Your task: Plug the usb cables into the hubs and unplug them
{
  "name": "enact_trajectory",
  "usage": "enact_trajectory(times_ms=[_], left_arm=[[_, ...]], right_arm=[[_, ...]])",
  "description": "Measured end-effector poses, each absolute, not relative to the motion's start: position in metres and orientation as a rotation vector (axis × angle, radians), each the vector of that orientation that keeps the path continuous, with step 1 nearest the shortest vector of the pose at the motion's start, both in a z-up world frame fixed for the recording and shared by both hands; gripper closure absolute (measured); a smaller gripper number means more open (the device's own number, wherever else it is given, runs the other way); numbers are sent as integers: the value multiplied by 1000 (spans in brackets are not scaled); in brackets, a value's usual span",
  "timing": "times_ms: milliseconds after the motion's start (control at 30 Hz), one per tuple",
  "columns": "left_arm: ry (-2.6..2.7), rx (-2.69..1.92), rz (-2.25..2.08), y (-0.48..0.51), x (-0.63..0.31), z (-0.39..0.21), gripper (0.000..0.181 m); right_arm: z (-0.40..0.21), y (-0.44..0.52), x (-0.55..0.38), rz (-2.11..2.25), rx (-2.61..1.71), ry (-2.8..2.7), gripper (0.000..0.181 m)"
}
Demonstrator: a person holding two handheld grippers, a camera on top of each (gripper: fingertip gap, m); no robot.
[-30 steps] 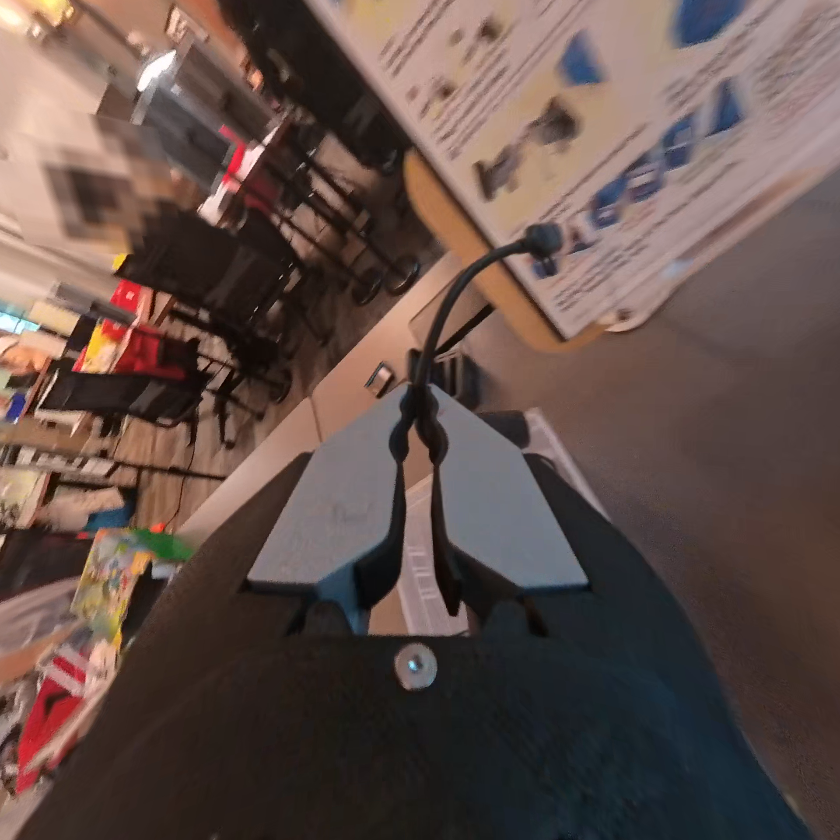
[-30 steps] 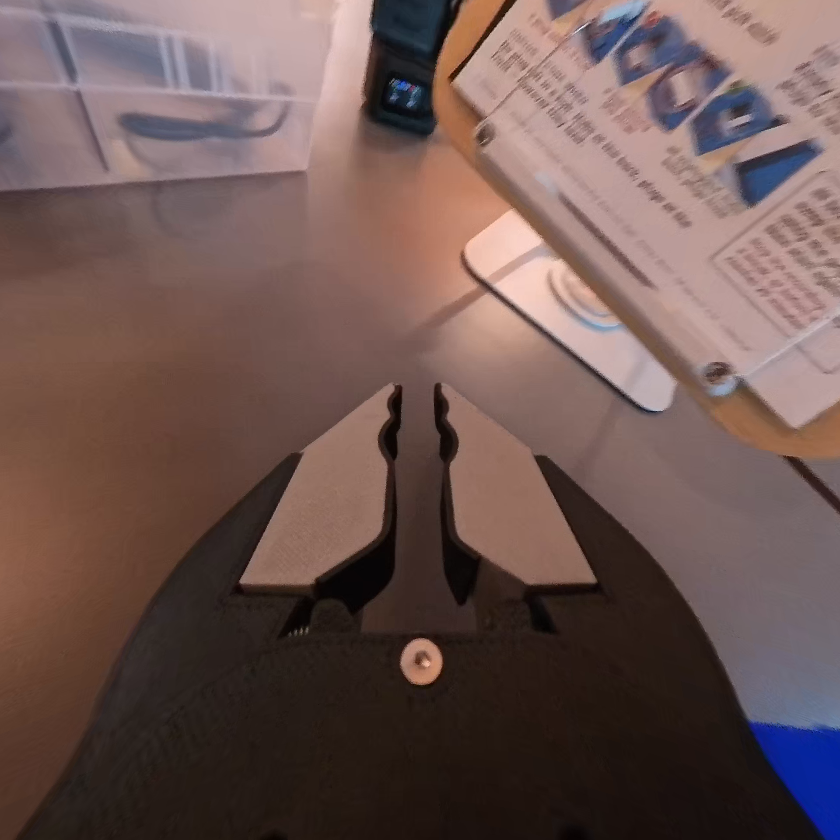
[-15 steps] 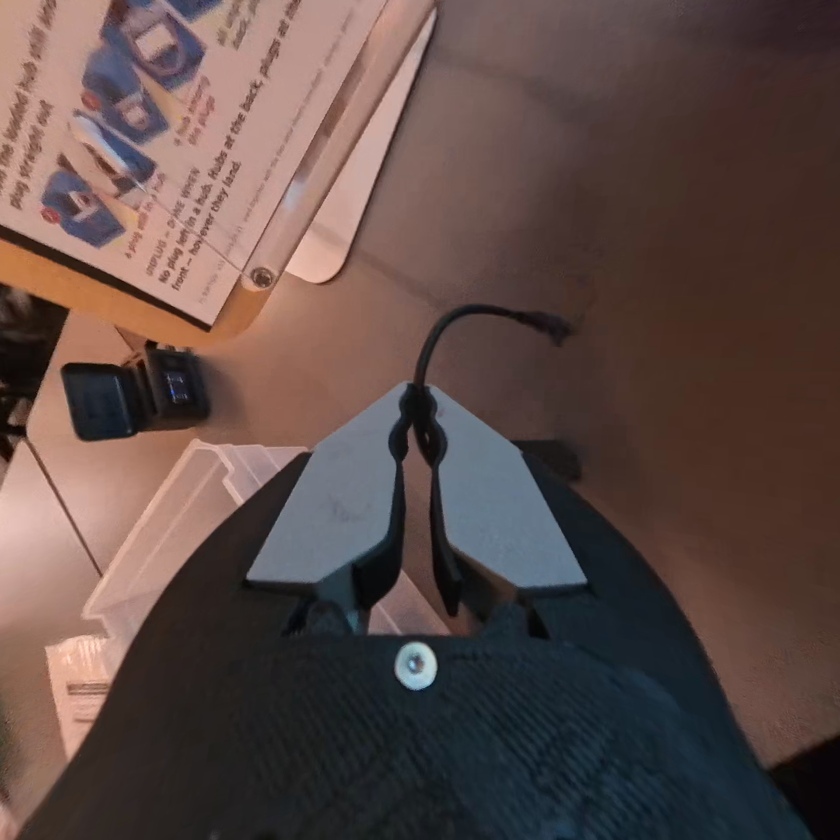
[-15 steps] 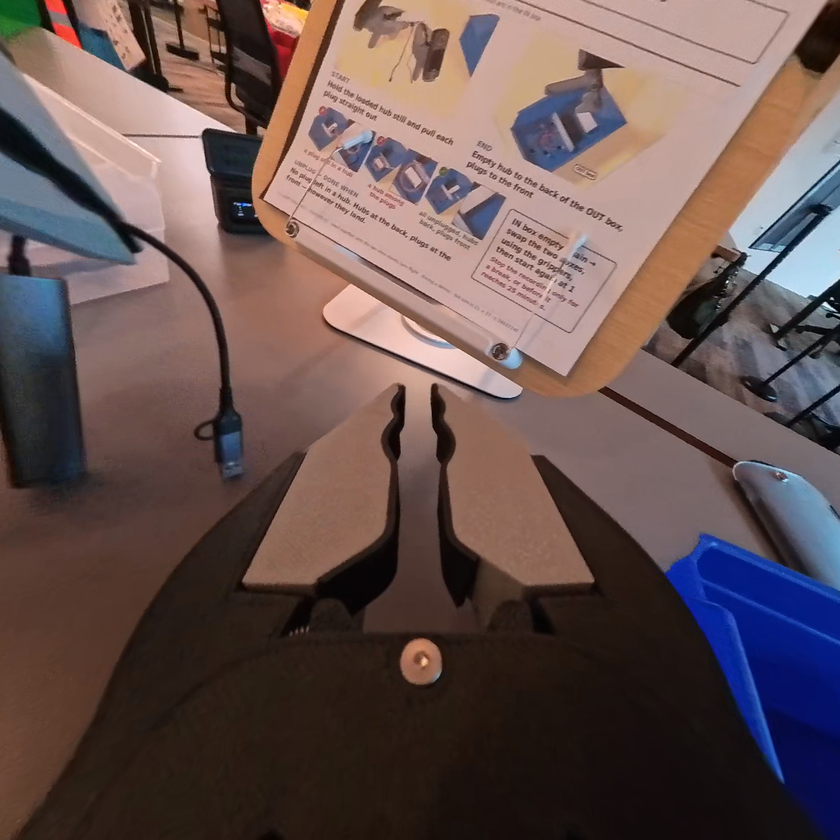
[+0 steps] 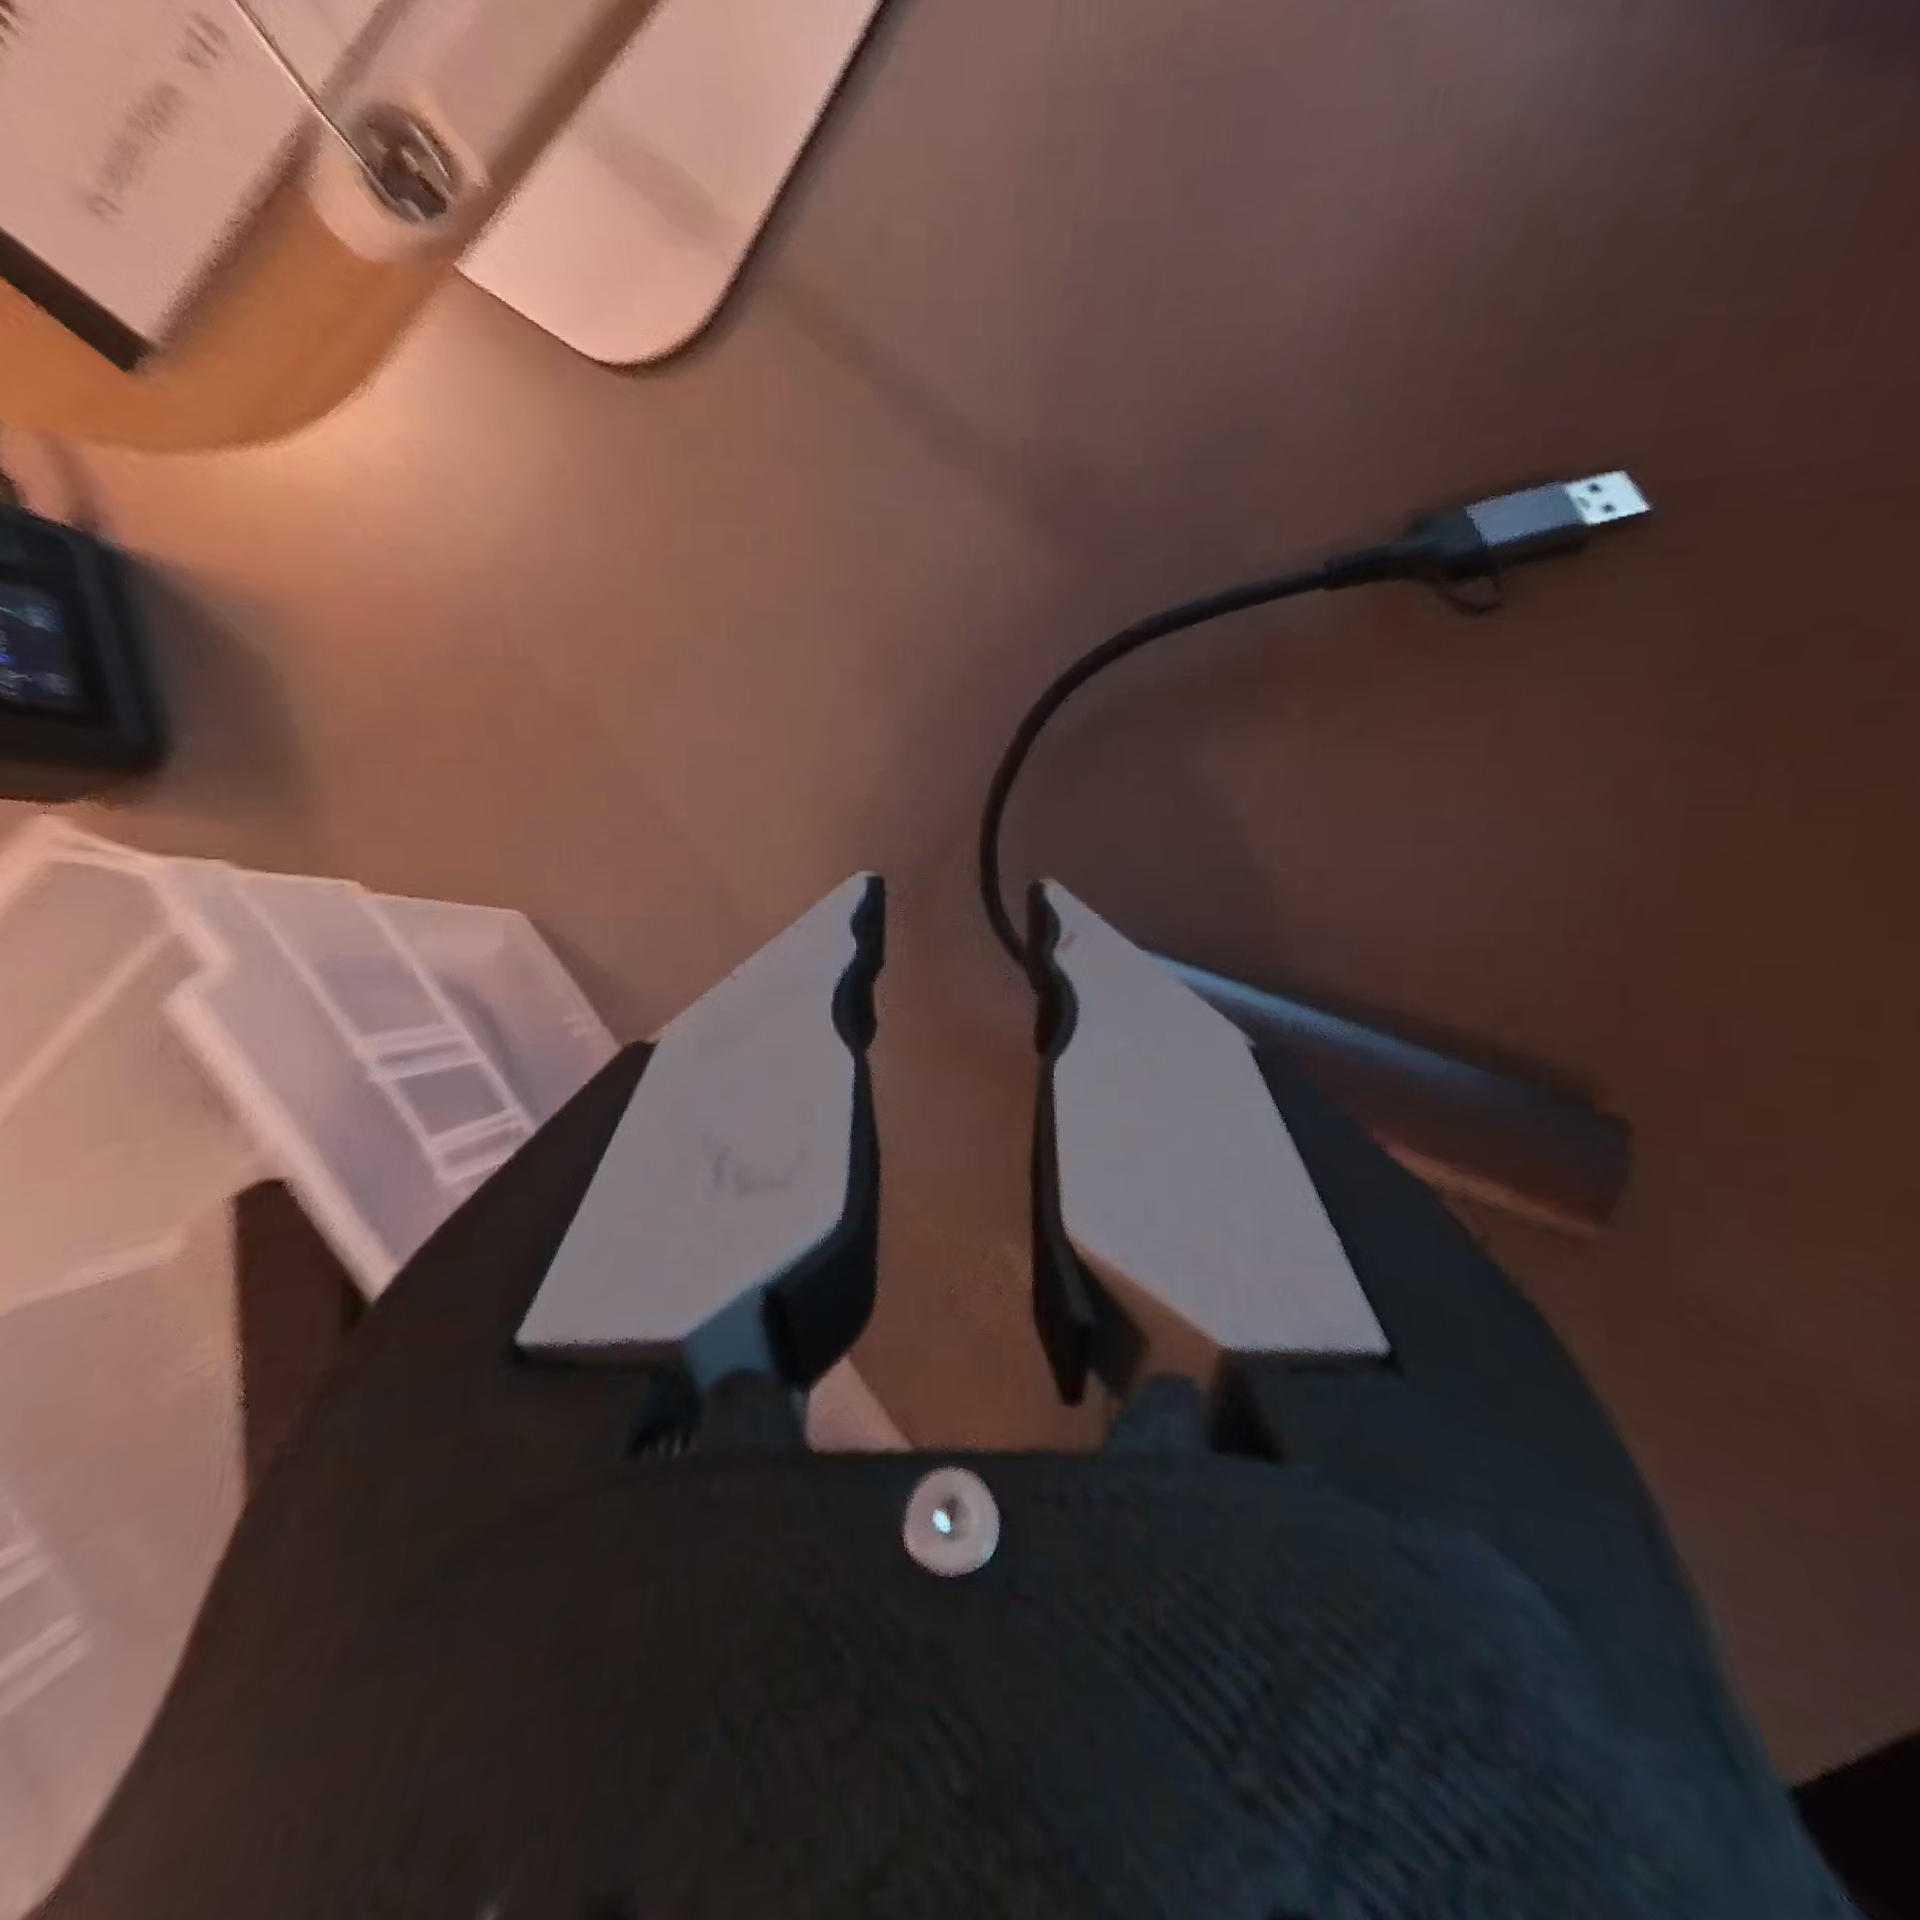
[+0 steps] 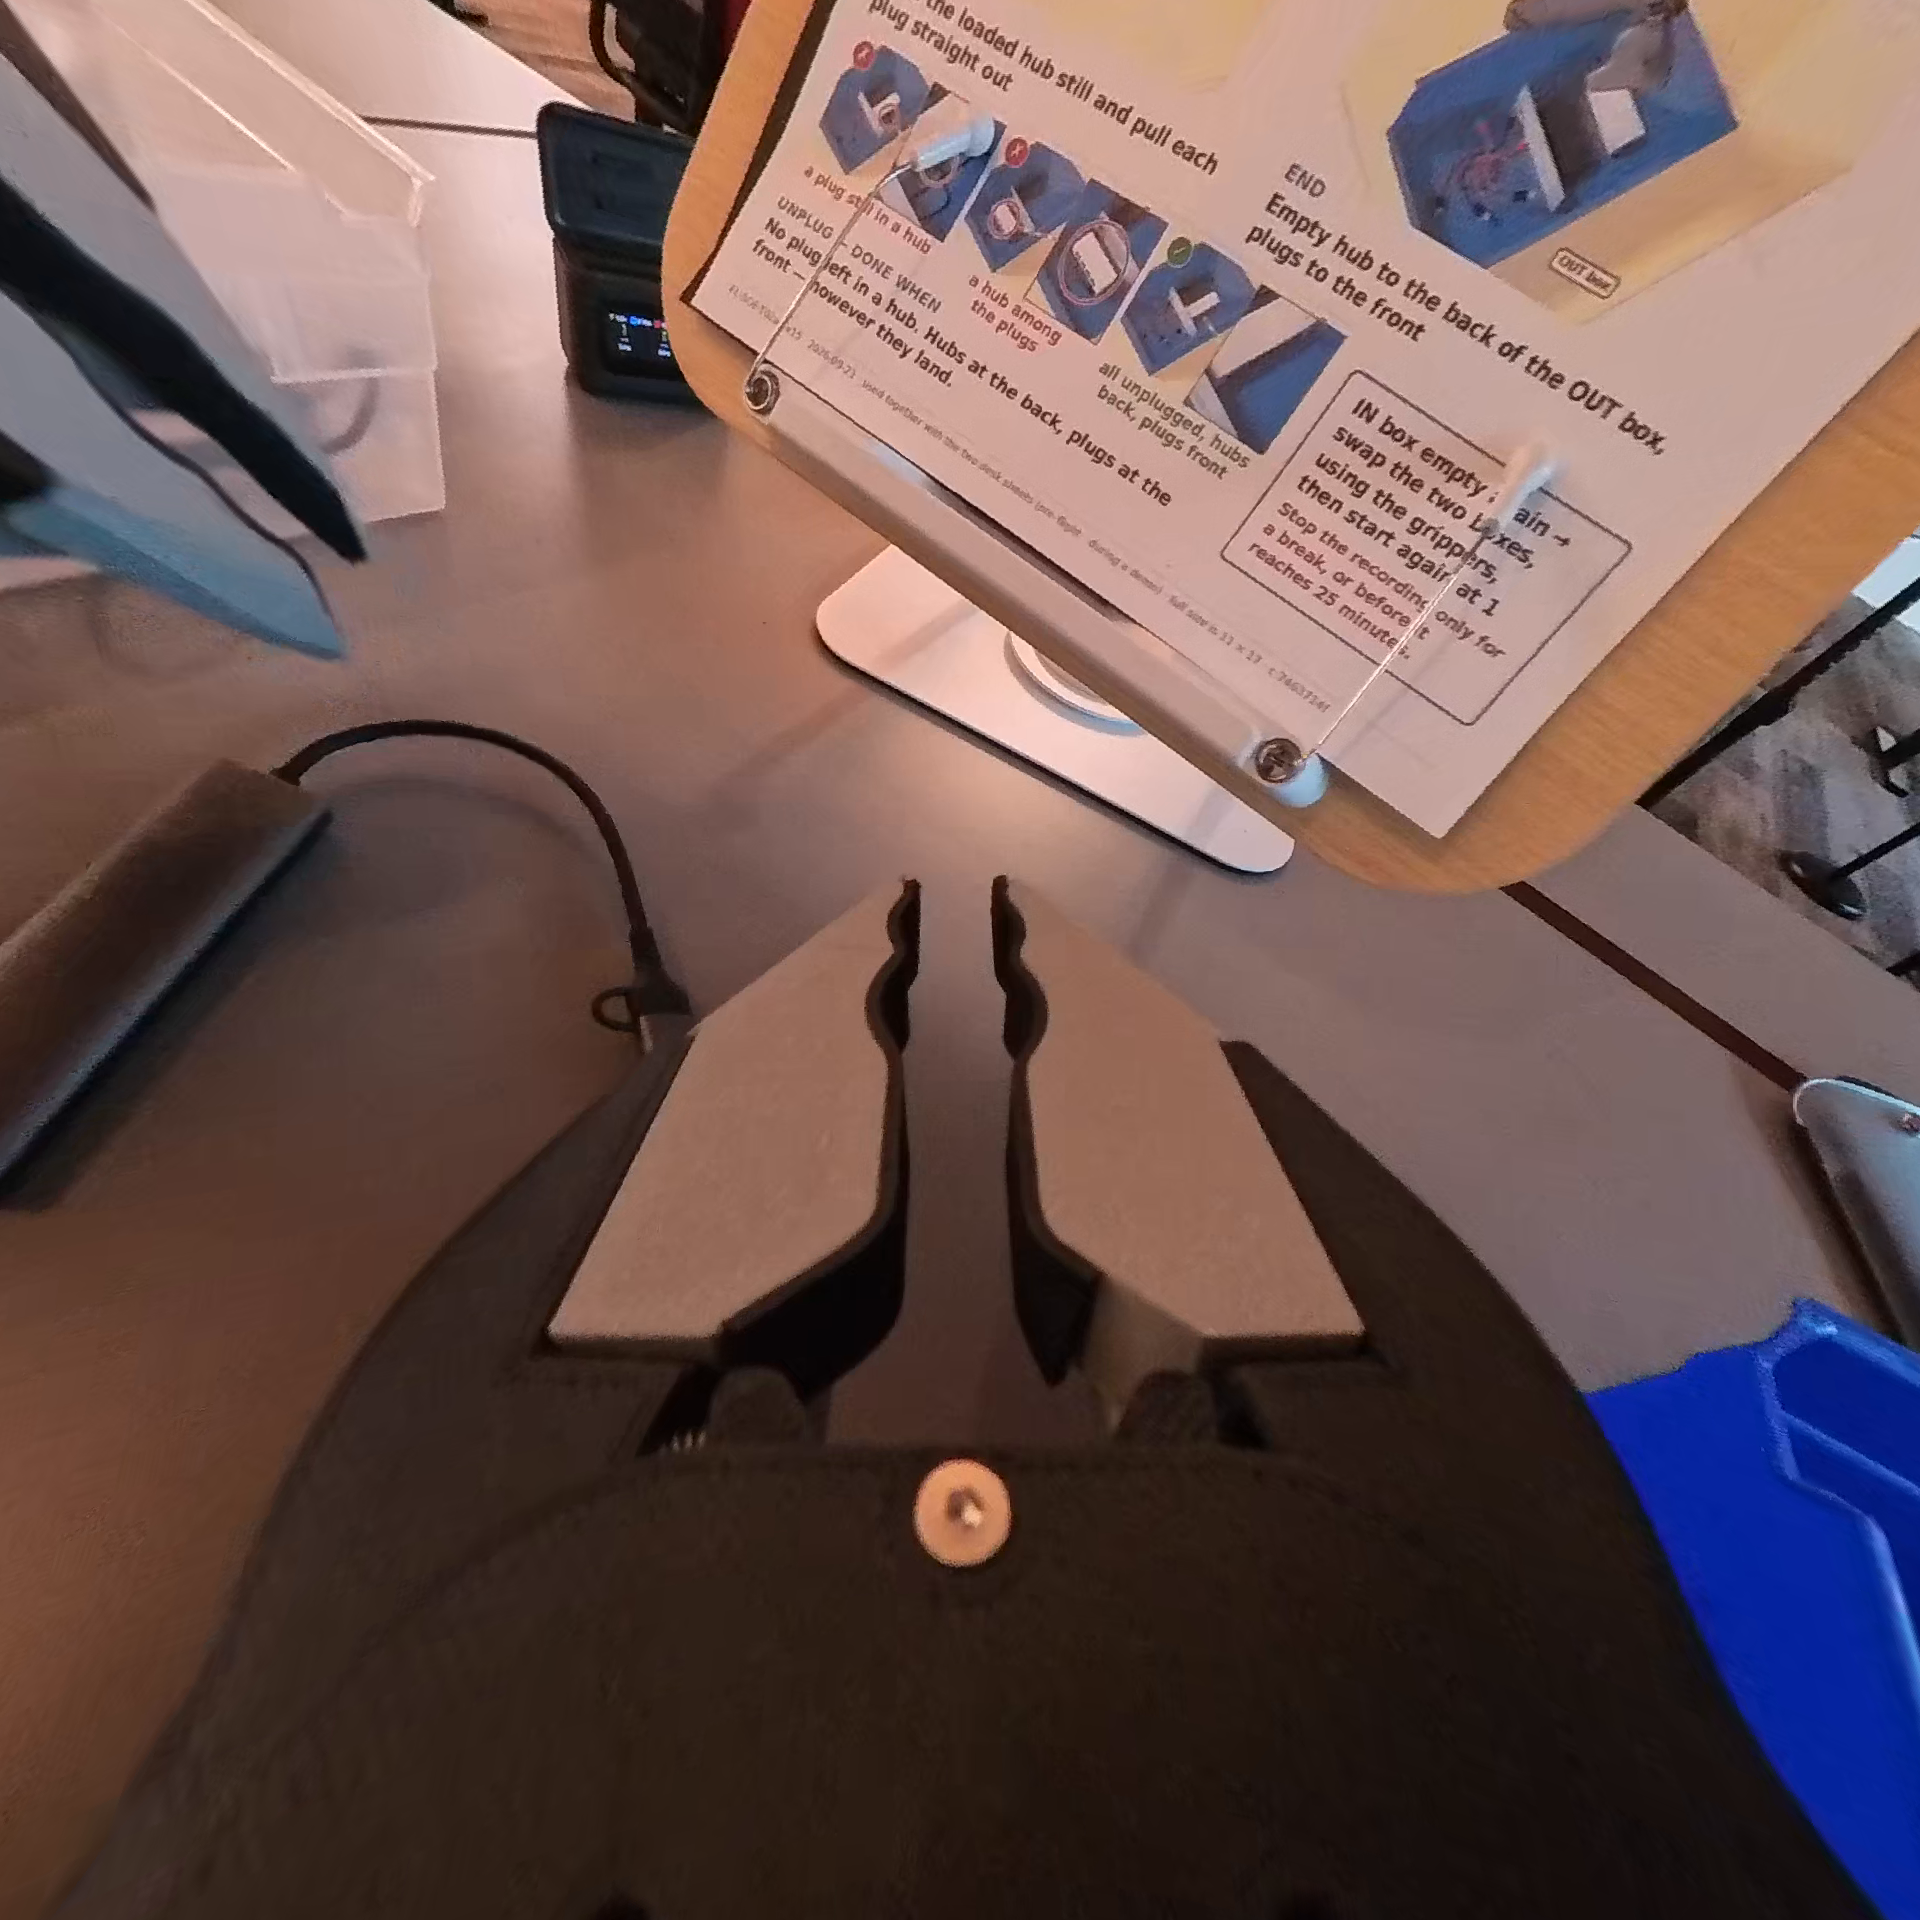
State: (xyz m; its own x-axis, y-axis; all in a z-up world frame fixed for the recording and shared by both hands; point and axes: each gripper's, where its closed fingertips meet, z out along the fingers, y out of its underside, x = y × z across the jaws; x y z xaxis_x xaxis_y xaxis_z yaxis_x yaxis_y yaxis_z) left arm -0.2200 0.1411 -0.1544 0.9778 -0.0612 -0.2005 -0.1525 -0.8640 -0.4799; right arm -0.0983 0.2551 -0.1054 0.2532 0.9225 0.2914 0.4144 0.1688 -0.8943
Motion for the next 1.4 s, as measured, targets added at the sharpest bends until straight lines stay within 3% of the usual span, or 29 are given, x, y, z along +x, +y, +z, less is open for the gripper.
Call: enact_trajectory(times_ms=[133,233,400,500,533,567,733,867,1100,1300,1400], left_arm=[[390,-2547,204,115,-187,-132,147],[507,-2647,214,80,-167,-150,147],[613,-2760,363,57,-157,-183,163],[631,-2778,181,70,-122,-200,164],[631,-2755,183,78,-115,-201,180],[627,-2733,169,86,-108,-201,181],[648,-2695,130,88,-86,-189,157],[619,-2562,-51,63,-75,-148,157],[170,-2530,333,-3,-232,-76,139],[-196,-2635,299,-69,-333,-116,143],[62,-2726,402,-83,-352,-139,152]], right_arm=[[-107,251,-101,588,-1421,-1358,171],[-106,248,-102,582,-1411,-1368,171],[-104,247,-102,575,-1398,-1365,170],[-103,249,-100,569,-1402,-1356,169],[-103,250,-100,567,-1405,-1350,169],[-102,251,-99,567,-1406,-1342,169],[-102,257,-95,598,-1431,-1312,169],[-103,255,-97,610,-1435,-1322,169],[-103,250,-99,572,-1410,-1345,168],[-110,247,-102,581,-1422,-1367,168],[-114,245,-104,559,-1416,-1389,168]])
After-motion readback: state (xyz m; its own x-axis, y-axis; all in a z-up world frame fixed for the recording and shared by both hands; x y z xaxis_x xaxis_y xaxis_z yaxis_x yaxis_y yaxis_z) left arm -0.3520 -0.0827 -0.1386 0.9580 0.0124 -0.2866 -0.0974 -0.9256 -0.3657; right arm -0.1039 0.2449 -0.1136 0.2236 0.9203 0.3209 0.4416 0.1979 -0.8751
